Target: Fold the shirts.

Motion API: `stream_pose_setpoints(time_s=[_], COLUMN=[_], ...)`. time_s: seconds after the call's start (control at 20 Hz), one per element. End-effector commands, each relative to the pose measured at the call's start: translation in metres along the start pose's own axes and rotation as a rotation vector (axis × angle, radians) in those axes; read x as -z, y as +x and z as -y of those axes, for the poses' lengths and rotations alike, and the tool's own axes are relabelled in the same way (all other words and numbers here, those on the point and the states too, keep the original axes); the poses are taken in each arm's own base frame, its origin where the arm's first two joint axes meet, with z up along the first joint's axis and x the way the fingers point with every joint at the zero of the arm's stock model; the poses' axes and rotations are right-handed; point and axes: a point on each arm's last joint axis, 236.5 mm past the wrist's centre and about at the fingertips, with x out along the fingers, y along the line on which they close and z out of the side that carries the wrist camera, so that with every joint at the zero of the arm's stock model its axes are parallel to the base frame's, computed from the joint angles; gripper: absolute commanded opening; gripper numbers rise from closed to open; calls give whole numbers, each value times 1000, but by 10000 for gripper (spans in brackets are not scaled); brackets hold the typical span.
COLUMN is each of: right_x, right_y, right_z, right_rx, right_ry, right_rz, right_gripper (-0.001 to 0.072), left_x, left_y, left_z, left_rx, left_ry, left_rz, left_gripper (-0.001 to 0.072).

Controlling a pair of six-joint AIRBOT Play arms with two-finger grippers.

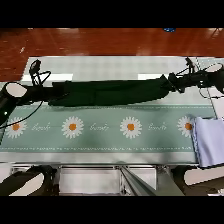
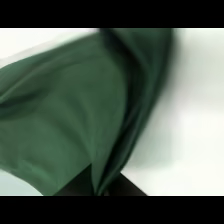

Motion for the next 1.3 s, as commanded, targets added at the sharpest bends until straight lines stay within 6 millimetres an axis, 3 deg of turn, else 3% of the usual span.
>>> stream_pose_setpoints(time_s=[0.0,0.1,0.2,0.35,0.45,0.65,0.85,0.9,1.0,1.15,1.25], right_x=[28,51,78,111,124,139,142,142,142,143,141], right_y=[-56,-85,-108,-134,-147,-155,-150,-148,-147,-148,-147], right_z=[-10,-33,-50,-71,-90,-118,-137,-141,-147,-157,-164], right_rx=[124,115,109,93,60,-37,-82,-87,-100,-143,-177], right_ry=[-115,-155,-195,-232,-261,-283,-327,-338,-346,-340,-330], right_rz=[56,153,218,279,304,301,300,305,310,312,310], right_gripper=[25,25,25,25,26,25,25,25,26,26,25], left_x=[-1,13,40,106,151,220,269,269,239,141,67], left_y=[14,41,77,129,154,178,178,176,171,142,107], left_z=[48,90,135,198,231,289,313,314,315,306,276], left_rx=[85,138,184,240,266,356,415,422,433,462,401], left_ry=[48,117,168,247,295,316,307,323,304,290,331], left_rz=[1,-60,-169,-393,-523,-667,-782,-783,-740,-592,-469], left_gripper=[16,16,16,16,16,16,16,16,16,16,16])
